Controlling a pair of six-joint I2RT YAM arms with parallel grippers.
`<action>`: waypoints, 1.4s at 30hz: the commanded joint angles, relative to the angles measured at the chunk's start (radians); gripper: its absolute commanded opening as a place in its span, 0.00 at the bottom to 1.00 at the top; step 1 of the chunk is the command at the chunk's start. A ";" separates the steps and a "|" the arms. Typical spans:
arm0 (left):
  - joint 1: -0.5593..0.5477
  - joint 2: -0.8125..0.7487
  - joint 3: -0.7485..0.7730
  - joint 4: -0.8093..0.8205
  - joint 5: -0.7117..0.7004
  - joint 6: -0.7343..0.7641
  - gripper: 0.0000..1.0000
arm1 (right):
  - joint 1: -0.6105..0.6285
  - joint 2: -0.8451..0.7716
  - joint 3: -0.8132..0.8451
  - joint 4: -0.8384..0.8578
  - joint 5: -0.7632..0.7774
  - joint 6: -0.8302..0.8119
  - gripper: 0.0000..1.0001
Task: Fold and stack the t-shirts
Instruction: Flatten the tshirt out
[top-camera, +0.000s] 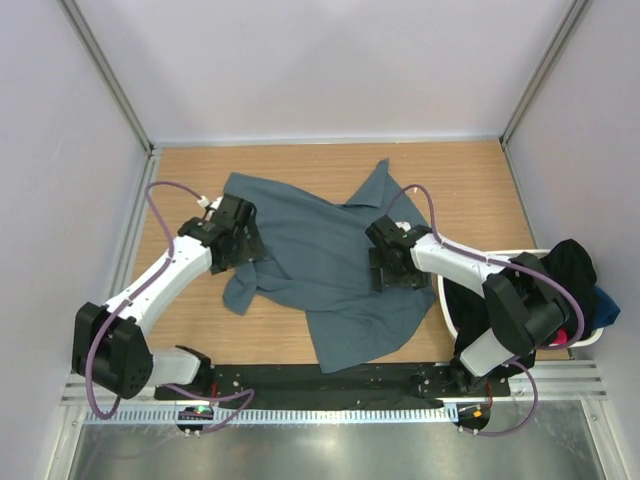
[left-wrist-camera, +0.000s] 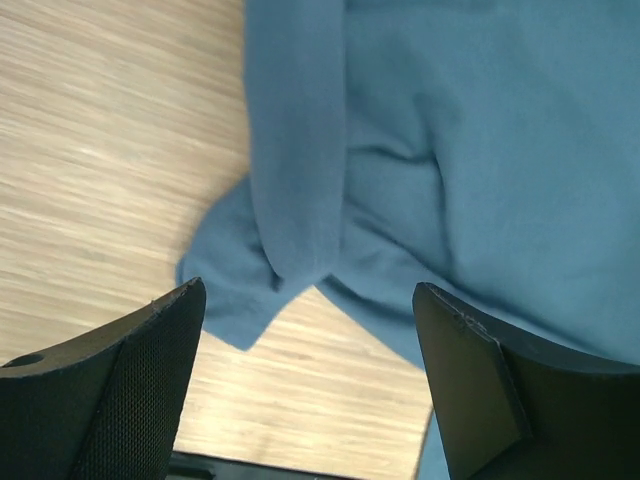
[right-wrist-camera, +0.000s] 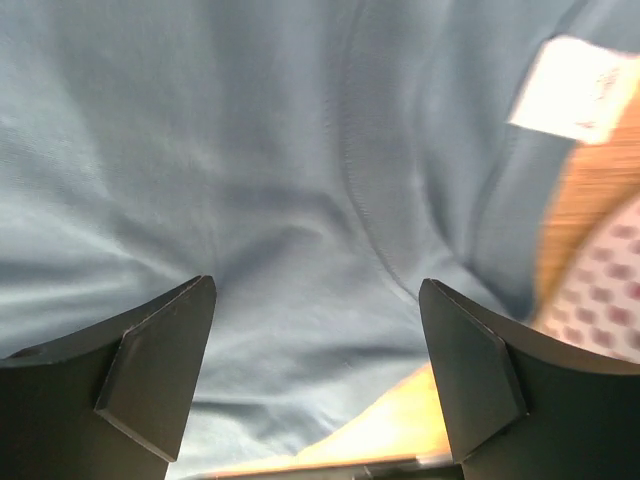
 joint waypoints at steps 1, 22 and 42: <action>-0.081 0.025 0.037 -0.066 -0.088 -0.032 0.85 | -0.016 -0.042 0.162 -0.104 -0.008 -0.082 0.89; -0.320 0.083 -0.178 -0.152 -0.135 -0.354 0.64 | 0.010 -0.027 0.324 -0.063 -0.147 -0.040 0.89; -0.235 0.208 -0.165 -0.140 -0.189 -0.286 0.45 | 0.010 0.027 0.428 -0.113 -0.059 -0.034 0.89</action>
